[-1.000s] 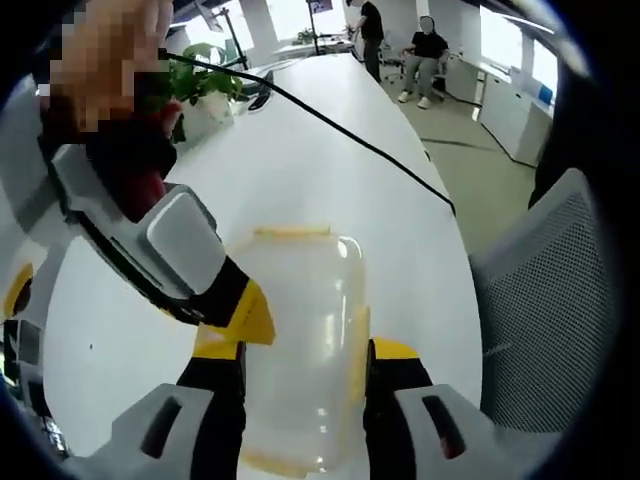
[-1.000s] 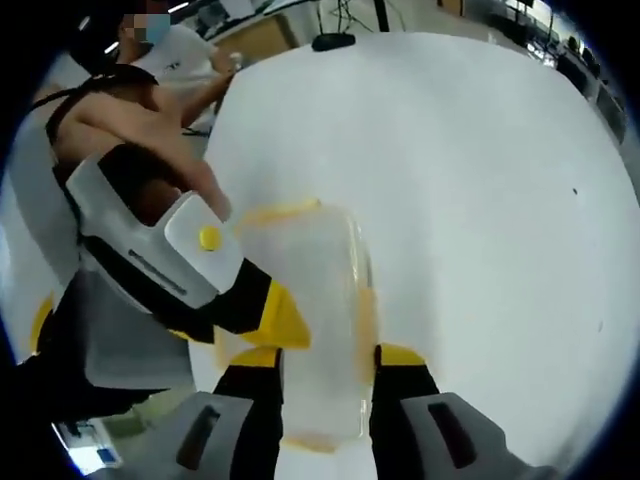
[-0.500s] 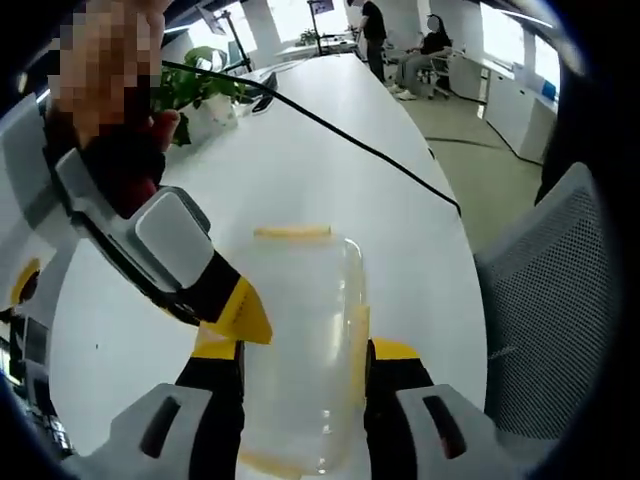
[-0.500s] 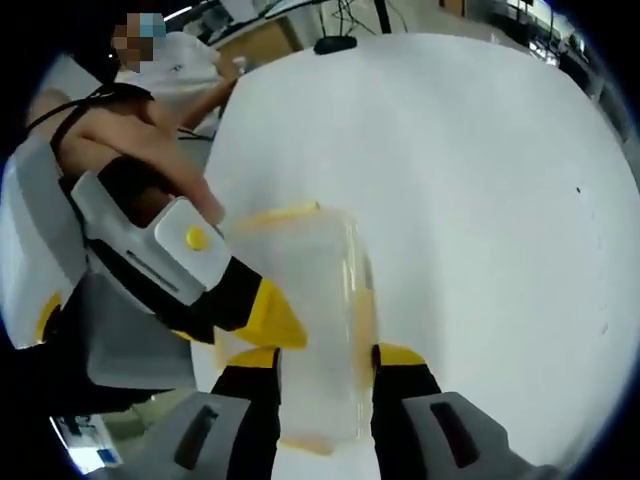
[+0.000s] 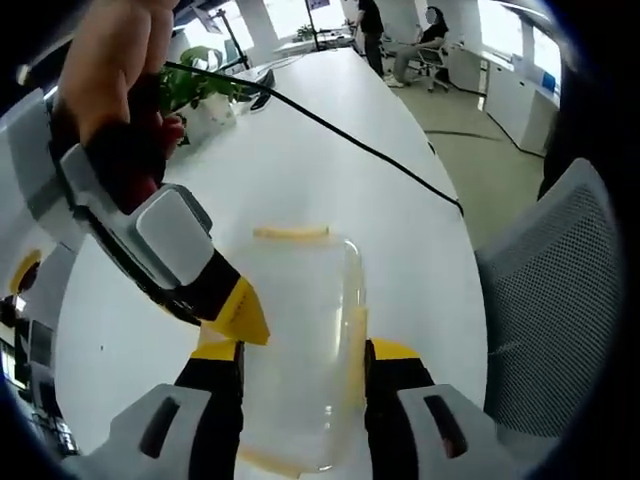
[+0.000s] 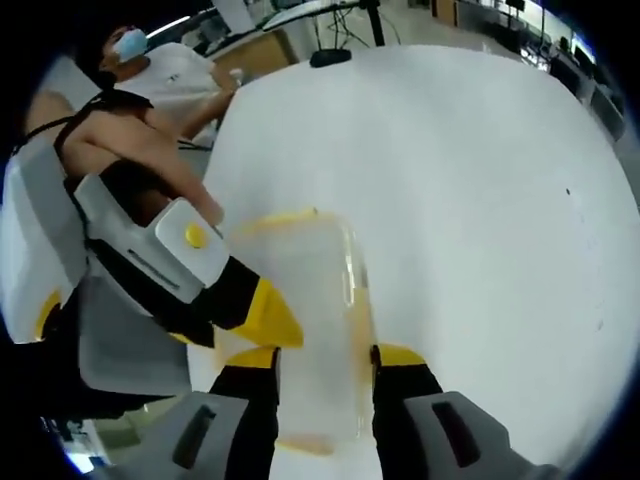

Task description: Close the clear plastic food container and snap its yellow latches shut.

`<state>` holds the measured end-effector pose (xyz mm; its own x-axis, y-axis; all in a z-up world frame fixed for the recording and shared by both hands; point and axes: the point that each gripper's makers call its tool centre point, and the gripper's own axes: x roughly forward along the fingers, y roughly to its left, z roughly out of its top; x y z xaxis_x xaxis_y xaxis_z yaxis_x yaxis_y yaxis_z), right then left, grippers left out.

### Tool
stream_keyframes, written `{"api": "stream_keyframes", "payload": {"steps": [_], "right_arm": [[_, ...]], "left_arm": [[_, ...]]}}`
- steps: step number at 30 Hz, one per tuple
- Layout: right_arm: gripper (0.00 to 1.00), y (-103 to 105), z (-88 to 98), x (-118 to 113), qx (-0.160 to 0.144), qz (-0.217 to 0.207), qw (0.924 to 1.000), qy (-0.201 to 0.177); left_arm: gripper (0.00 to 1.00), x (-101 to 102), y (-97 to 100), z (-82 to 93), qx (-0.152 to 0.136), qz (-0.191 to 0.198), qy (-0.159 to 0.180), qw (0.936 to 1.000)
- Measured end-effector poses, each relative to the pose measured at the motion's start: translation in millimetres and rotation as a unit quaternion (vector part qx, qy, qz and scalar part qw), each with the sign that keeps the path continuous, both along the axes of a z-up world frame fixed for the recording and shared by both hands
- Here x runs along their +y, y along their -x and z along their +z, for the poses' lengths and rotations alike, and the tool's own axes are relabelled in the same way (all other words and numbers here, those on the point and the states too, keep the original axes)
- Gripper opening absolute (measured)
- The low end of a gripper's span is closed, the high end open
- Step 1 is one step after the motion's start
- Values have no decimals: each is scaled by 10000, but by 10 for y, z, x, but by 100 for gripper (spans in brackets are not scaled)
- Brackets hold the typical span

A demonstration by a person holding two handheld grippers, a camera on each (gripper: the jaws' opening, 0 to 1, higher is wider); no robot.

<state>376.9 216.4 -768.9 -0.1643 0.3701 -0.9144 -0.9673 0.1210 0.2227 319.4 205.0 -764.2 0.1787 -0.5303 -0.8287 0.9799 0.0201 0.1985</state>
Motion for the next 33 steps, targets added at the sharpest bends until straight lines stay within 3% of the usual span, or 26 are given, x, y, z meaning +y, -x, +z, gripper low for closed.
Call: {"api": "stream_keyframes", "payload": {"steps": [1, 5, 8, 9, 11, 16, 20, 24, 28, 33], "right_arm": [[36, 5, 25, -5, -71, -7, 10000, -47], [37, 13, 156, -75, -243, -131, 9991, -325], [42, 103, 204, -162, -272, -230, 9984, -428], [44, 128, 201, -183, -349, -227, 9981, -463], [48, 193, 189, -237, -478, -175, 9977, -457], [64, 306, 136, -327, -755, -166, 9960, -456], [76, 383, 88, -343, -1117, 41, 9927, -446], [89, 459, 35, -316, -1326, 129, 9900, -470], [94, 512, -27, -314, -1387, 189, 9896, -338], [89, 403, -56, -289, -1558, -80, 9874, -280]], "left_arm": [[44, 4, 8, 17, 104, 138, 33, 9998], [53, -2, -46, 165, -98, 209, 132, 9996], [60, 9, -23, 213, 86, 277, 186, 9994], [70, 32, 36, 184, 380, 340, 151, 9986], [78, 67, 13, 180, 432, 361, 123, 9983], [83, 221, 32, 122, 678, 180, -149, 9974], [84, 312, -60, 55, 589, -98, -409, 9974], [94, 366, -159, -42, 690, -128, -545, 9960], [99, 449, -171, -131, 744, -306, -768, 9938], [99, 537, -190, -273, 693, -546, -1076, 9903]]}}
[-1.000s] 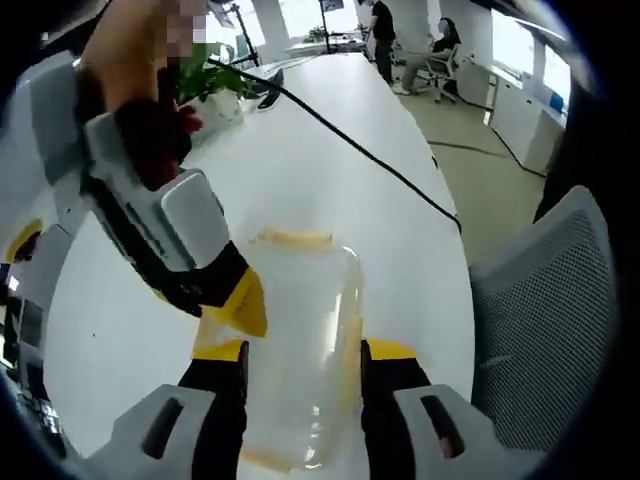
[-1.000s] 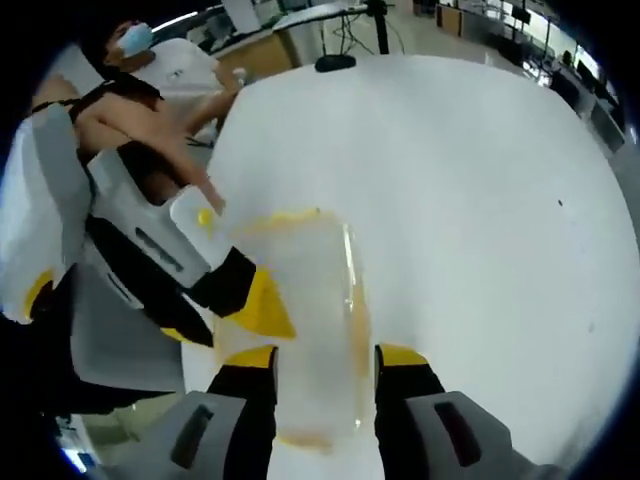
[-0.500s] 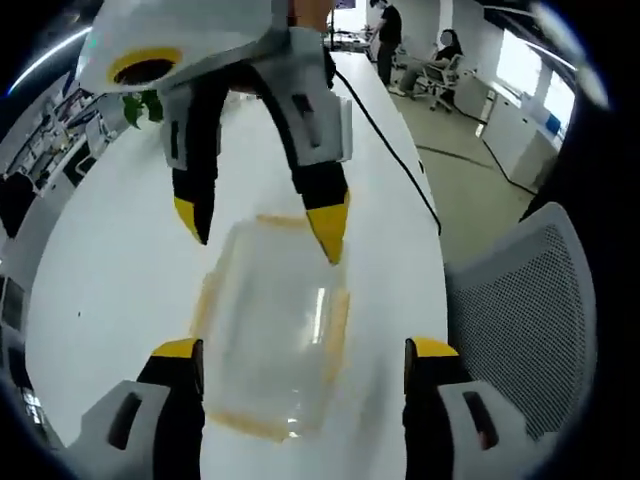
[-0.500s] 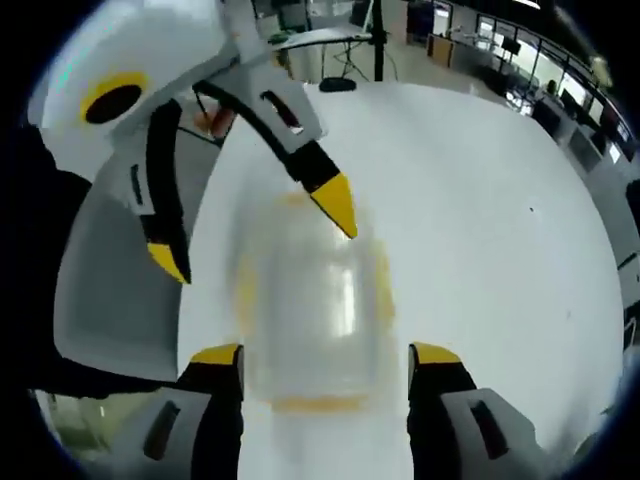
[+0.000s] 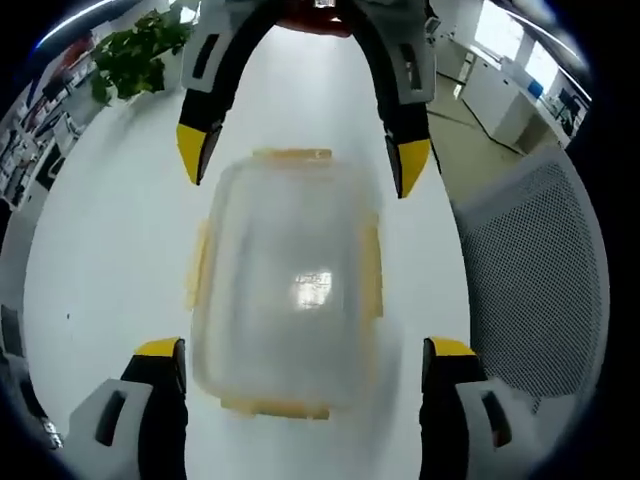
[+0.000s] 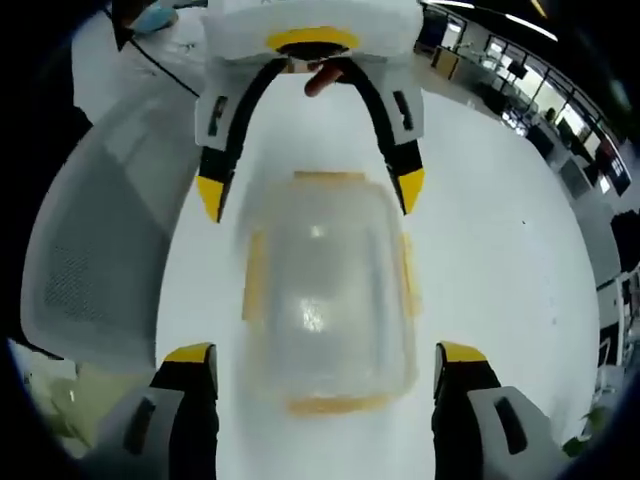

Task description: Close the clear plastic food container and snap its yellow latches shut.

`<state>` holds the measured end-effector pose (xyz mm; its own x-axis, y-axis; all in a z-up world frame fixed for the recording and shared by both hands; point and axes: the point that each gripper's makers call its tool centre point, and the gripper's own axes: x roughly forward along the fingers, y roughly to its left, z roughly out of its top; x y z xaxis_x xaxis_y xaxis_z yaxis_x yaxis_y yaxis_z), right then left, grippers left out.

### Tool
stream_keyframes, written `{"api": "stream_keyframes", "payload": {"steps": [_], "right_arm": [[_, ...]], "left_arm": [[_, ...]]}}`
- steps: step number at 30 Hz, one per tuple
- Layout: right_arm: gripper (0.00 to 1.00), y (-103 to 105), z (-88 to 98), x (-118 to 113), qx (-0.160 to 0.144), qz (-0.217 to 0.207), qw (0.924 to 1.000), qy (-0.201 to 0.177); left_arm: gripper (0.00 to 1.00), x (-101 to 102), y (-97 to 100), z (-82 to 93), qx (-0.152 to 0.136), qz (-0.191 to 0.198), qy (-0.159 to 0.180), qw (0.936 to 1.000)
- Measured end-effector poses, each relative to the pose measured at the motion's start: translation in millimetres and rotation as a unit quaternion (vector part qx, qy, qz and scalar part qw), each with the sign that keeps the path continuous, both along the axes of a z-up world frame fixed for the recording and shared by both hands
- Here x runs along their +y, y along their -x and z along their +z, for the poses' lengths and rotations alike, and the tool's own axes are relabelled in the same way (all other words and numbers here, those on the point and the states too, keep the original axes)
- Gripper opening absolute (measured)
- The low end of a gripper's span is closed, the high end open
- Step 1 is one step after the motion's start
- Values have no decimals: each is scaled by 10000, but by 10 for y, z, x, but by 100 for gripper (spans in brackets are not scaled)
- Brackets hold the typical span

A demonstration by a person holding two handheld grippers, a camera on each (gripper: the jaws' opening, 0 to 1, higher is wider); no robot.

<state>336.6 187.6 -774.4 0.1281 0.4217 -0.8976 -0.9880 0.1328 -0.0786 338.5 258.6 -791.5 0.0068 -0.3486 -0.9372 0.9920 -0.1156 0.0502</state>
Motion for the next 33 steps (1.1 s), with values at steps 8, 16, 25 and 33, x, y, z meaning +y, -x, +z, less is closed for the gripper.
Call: {"api": "stream_keyframes", "payload": {"steps": [8, 16, 25, 33], "right_arm": [[87, -12, -146, 14, 42, -125, 9996, 240], [85, -42, -199, 14, 113, 7, 9994, 315], [86, -55, -308, 8, 145, 119, 9993, 338], [86, -49, -312, 18, 165, 101, 9993, 319]], "left_arm": [[96, -4, -56, -122, -207, -213, -180, 9994], [95, -21, -94, -155, -210, -47, -188, 9996], [95, -47, -154, -273, -278, -25, -377, 9989], [96, -64, -134, -292, -228, 110, -515, 9984]]}}
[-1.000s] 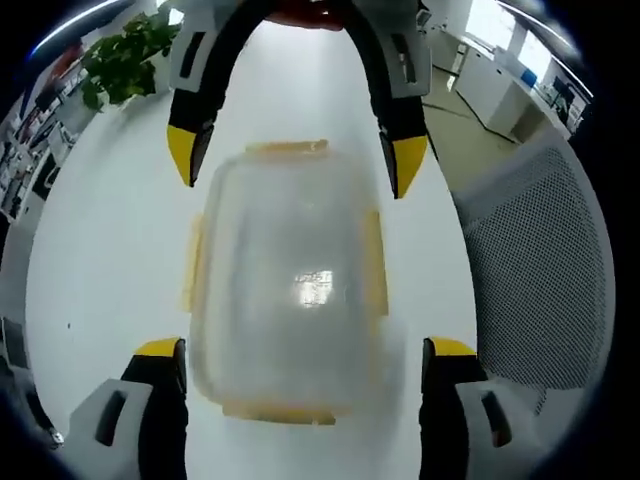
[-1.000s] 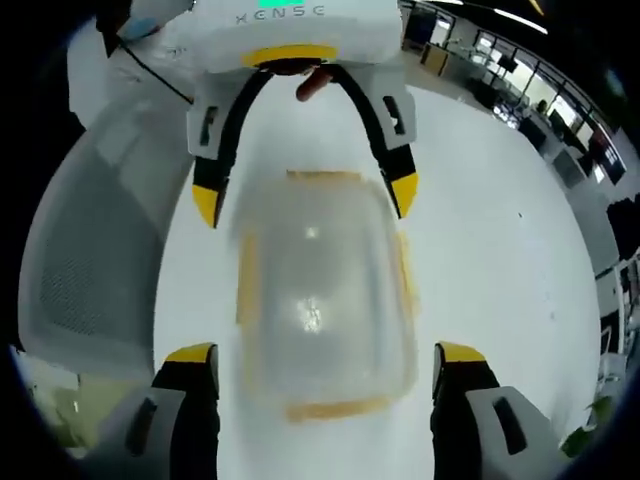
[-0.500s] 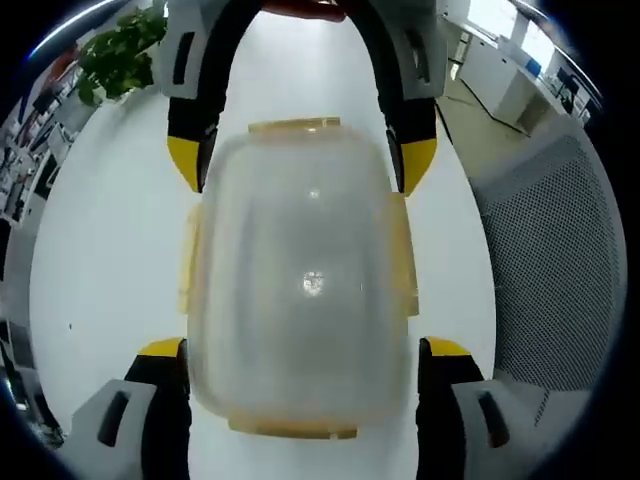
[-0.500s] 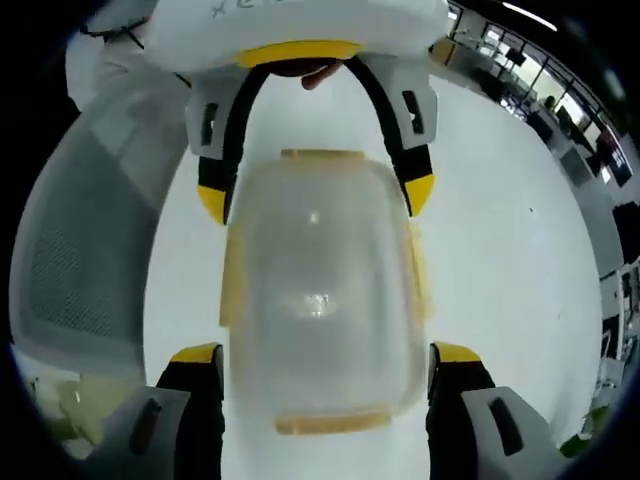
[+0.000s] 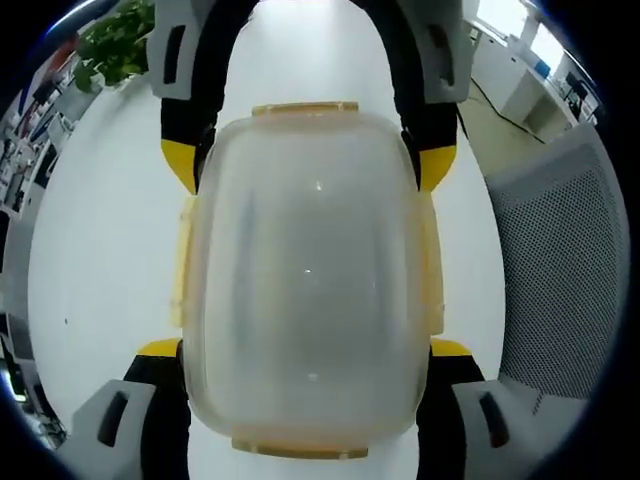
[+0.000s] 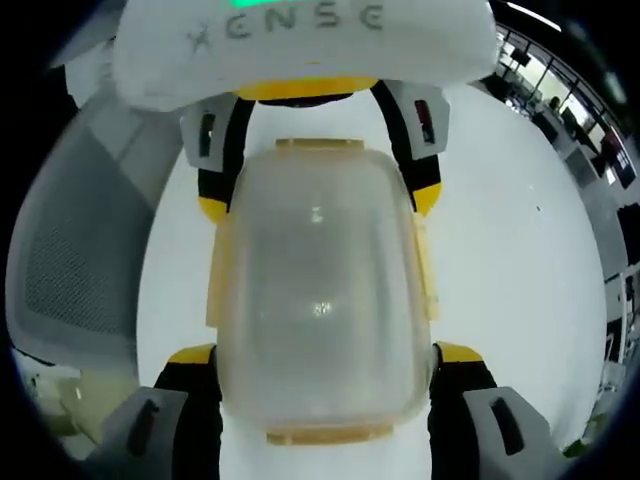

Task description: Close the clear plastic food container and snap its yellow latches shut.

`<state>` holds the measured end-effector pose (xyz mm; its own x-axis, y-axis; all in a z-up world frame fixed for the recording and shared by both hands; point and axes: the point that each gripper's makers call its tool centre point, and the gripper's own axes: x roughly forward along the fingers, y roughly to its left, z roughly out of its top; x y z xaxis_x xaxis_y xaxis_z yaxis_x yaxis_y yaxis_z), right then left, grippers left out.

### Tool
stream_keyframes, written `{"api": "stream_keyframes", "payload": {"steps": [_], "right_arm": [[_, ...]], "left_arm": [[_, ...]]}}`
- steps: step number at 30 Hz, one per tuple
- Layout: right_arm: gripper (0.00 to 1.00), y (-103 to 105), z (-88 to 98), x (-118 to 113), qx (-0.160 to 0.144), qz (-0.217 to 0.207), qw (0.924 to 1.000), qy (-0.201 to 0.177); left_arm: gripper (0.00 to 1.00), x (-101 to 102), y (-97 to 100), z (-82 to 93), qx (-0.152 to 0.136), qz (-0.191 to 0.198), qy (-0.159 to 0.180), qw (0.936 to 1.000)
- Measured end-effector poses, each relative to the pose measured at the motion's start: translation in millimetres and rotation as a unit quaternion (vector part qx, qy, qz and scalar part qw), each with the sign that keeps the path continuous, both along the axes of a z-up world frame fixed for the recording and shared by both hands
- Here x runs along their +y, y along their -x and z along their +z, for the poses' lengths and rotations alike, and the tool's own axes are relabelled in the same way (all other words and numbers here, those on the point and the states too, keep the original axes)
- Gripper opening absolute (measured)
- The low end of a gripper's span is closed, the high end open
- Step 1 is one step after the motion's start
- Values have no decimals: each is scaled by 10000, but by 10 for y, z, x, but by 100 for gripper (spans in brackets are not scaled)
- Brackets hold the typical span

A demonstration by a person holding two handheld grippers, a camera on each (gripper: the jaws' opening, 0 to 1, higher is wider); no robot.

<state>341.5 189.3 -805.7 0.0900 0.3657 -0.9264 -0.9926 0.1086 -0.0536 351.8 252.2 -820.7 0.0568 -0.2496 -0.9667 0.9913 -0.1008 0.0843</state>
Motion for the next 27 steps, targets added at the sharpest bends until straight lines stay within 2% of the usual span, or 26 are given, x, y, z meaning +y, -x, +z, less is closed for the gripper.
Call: {"api": "stream_keyframes", "payload": {"steps": [7, 12, 19, 27], "right_arm": [[86, -9, -17, -1, -13, -37, 10000, 36], [86, -15, -19, 3, -43, -80, 10000, 21], [86, -1, -13, 94, -39, -102, 9999, 4], [87, -1, -19, 183, -47, -91, 9999, 26]], "left_arm": [[96, 7, -3, -6, -9, 9, -59, 10000], [96, 1, -10, -2, 3, 4, 24, 10000], [96, 80, -2, -6, -8, -26, -60, 10000], [96, 170, 3, -1, 4, 14, 39, 10000]]}}
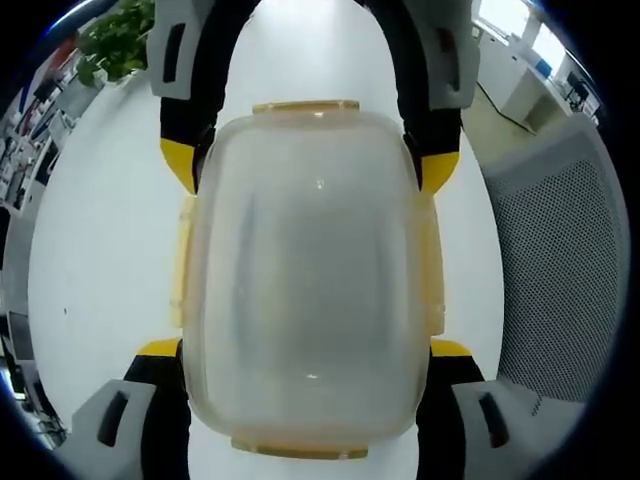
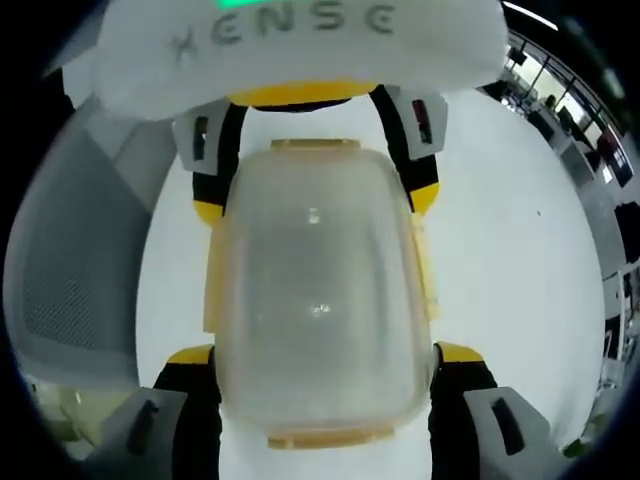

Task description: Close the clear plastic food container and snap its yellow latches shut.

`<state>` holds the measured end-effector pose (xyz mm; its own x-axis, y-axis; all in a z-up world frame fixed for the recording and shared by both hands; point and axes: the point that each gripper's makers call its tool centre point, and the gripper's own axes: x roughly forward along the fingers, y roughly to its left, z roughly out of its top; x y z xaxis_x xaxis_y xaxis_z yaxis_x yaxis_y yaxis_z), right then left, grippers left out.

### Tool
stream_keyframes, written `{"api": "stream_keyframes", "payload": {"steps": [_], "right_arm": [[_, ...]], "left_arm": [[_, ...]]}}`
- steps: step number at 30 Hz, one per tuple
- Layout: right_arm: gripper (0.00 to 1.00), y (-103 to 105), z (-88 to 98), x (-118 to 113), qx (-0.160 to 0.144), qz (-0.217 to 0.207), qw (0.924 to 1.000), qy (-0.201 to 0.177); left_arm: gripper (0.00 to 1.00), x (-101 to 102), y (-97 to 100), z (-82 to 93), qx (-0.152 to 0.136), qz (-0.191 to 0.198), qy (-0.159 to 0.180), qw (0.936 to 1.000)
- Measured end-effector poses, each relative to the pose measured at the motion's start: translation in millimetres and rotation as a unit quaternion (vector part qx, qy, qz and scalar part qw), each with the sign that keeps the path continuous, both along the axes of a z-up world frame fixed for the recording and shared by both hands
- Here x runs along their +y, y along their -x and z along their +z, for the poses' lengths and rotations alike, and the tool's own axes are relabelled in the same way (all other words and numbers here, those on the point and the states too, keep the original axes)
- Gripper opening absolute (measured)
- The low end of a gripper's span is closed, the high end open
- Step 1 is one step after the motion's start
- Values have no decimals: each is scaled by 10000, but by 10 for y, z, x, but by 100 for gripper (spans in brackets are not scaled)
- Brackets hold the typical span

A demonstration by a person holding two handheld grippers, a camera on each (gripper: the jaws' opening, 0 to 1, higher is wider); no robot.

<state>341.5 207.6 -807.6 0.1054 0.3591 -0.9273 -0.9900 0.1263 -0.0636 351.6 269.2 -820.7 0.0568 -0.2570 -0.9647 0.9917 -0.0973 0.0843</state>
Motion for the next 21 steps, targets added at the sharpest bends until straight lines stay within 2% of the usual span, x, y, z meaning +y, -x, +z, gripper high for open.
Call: {"api": "stream_keyframes", "payload": {"steps": [21], "right_arm": [[88, -54, 8, 419, 15, 53, 9999, -105]], "left_arm": [[96, 409, -48, -1, -12, 56, -88, 9999]]}}
